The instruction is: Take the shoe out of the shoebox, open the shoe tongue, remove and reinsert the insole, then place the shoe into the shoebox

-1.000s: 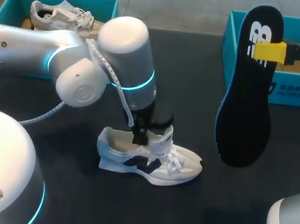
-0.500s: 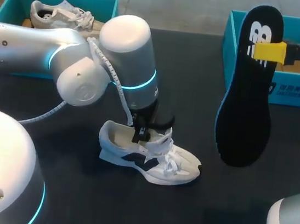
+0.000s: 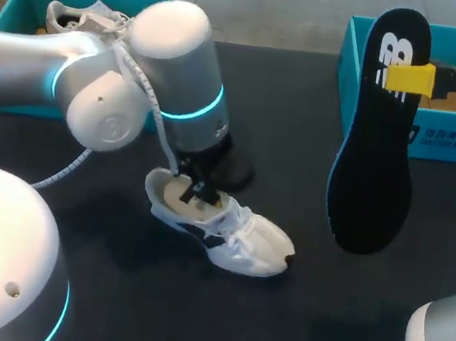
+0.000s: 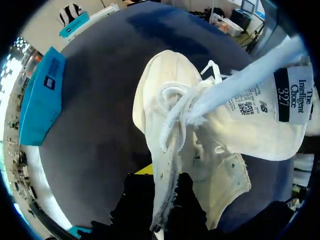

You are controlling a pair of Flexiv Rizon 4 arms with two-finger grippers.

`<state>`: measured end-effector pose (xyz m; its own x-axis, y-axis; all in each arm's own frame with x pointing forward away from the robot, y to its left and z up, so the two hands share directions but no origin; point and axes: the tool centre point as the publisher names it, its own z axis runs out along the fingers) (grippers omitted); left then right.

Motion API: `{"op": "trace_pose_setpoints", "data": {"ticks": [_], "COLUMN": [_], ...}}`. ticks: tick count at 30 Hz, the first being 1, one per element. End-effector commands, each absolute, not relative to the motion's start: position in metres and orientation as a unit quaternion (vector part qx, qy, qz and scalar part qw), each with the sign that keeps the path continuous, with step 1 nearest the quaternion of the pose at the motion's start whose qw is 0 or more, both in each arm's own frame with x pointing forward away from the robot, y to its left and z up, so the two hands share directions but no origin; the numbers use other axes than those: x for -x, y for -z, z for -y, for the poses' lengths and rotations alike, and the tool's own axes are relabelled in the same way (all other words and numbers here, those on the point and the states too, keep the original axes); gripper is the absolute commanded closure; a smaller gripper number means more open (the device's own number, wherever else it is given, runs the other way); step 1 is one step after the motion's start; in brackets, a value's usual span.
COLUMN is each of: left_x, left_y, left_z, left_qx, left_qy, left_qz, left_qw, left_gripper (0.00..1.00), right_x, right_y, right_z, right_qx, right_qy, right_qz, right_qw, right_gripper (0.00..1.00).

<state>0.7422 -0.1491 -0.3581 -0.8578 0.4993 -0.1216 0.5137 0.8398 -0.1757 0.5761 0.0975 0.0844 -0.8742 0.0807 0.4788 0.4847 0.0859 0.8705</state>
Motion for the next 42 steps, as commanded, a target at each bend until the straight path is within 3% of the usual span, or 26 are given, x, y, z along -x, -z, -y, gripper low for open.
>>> {"op": "trace_pose_setpoints", "data": {"ticks": [1, 21, 42], "left_x": [-0.739, -0.713, -0.717], "left_y": [0.339, 0.326, 0.354], "left_z": [0.134, 0.156, 0.209], "left_qx": [-0.335, -0.657, -0.704], "left_qy": [0.105, 0.063, 0.045], "left_qz": [-0.936, -0.748, -0.709], "left_qw": [0.041, 0.066, 0.014], "left_gripper": [1.0, 1.0, 1.0], "right_x": [-0.579, -0.579, -0.579], "right_y": [-0.086, -0.086, -0.086], "right_z": [-0.1, -0.1, -0.1], "right_qx": [0.197, 0.197, 0.197], "right_qy": [0.645, 0.645, 0.645], "right_qz": [0.722, 0.722, 0.722], "right_qw": [0.158, 0.158, 0.158], "right_gripper": [1.0, 1.0, 1.0]}}
